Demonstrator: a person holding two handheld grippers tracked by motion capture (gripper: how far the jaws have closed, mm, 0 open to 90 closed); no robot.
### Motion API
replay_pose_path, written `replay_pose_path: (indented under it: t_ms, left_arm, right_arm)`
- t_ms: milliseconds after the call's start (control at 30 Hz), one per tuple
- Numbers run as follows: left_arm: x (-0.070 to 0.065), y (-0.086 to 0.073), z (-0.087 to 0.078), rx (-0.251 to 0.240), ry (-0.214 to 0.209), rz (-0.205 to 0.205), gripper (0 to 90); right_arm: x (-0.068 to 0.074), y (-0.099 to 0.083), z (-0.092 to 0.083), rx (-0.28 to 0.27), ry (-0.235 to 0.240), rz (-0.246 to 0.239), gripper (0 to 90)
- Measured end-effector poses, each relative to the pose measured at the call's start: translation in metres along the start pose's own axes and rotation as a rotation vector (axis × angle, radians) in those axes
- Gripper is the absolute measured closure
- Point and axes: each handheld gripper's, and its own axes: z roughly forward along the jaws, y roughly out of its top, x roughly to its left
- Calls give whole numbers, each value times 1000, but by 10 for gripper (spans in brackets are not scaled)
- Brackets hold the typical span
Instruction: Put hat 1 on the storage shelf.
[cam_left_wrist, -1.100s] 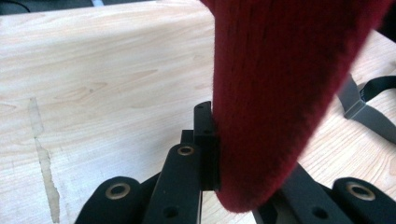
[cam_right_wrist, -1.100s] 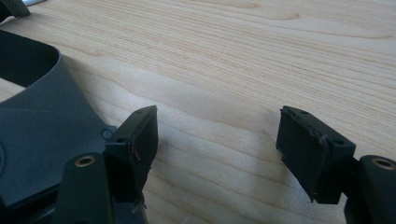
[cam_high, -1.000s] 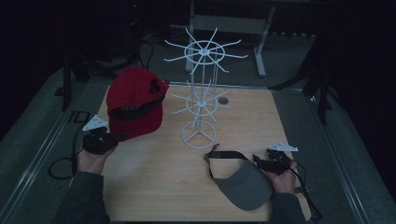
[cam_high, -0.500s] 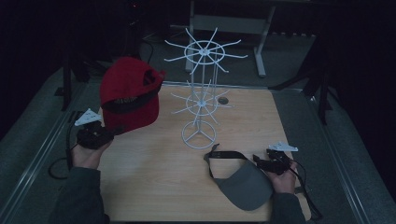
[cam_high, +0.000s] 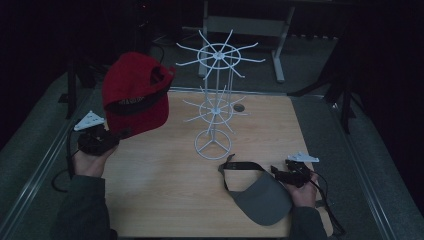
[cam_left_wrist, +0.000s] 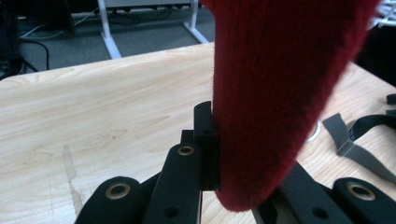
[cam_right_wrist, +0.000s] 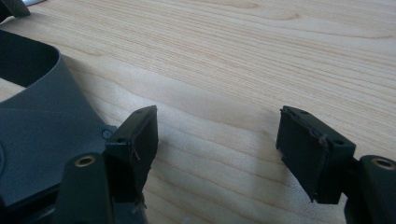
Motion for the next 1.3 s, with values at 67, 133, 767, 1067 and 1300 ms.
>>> replay_pose_path:
  t_ms: [67,133,767,1067,1300]
  left_arm:
    - [-1,2,0,-7,-1,1,860]
    - [-1,4,0,-11,-3,4,860]
    - [-2,23,-4,-56,10,9,859]
    - [-2,31,-6,-71,13,8,860]
    - [-4,39,-3,-80,9,20,860]
  right_arm:
    - [0,0,0,0,0,0,294]
    - [0,0,0,0,0,0,294]
    - [0,0,0,0,0,1,294]
    - [0,0,0,-1,0,-1,294]
    - [0,0,0,-1,0,-1,294]
